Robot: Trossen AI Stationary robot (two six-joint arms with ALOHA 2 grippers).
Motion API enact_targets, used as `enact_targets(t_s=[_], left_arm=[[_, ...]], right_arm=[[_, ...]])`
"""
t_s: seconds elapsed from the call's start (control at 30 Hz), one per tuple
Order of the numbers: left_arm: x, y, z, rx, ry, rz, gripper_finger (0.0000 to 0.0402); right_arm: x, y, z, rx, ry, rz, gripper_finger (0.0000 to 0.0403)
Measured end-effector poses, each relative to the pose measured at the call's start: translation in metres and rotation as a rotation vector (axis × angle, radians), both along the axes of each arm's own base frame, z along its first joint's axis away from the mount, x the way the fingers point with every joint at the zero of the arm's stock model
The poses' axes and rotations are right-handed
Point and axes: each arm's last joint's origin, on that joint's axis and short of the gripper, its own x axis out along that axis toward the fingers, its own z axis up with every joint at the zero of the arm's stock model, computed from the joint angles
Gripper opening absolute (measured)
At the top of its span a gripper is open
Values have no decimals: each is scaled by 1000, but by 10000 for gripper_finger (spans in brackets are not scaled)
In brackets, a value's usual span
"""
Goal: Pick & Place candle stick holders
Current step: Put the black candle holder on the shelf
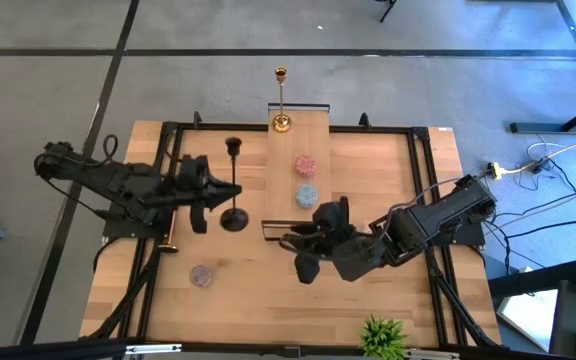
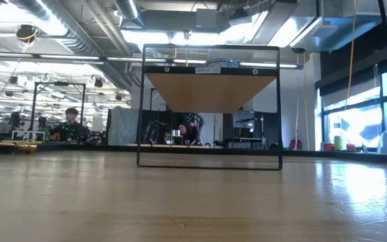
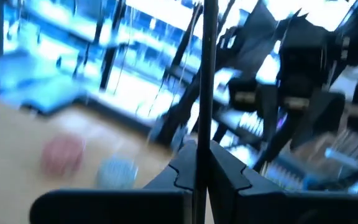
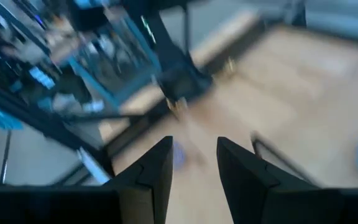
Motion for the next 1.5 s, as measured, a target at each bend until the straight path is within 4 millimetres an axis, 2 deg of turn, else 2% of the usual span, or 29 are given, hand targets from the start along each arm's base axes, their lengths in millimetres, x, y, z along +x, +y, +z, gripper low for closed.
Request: enact_targets(t_s=[0.2,0.37,0.47,0.67,1.07,1.5], left_arm=[[18,-1,11,4,-151,-77,12],[31,-8,3,-21,-125,-147,12],[37,-13,1,-30,-127,-165,12],[37,-21,4,-39,-170,-176,12],[38,-22,7,-42,-206,-177,11],[44,-25,6,-43,-226,-203,11]], right_arm=[[17,-16,18,-121,-140,-30,128],[28,-29,30,-121,-234,40,128],[32,-36,30,-109,-231,68,129],[37,-46,32,-72,-249,112,154],[43,-57,36,-45,-286,143,256],[47,-68,40,-31,-332,143,268]])
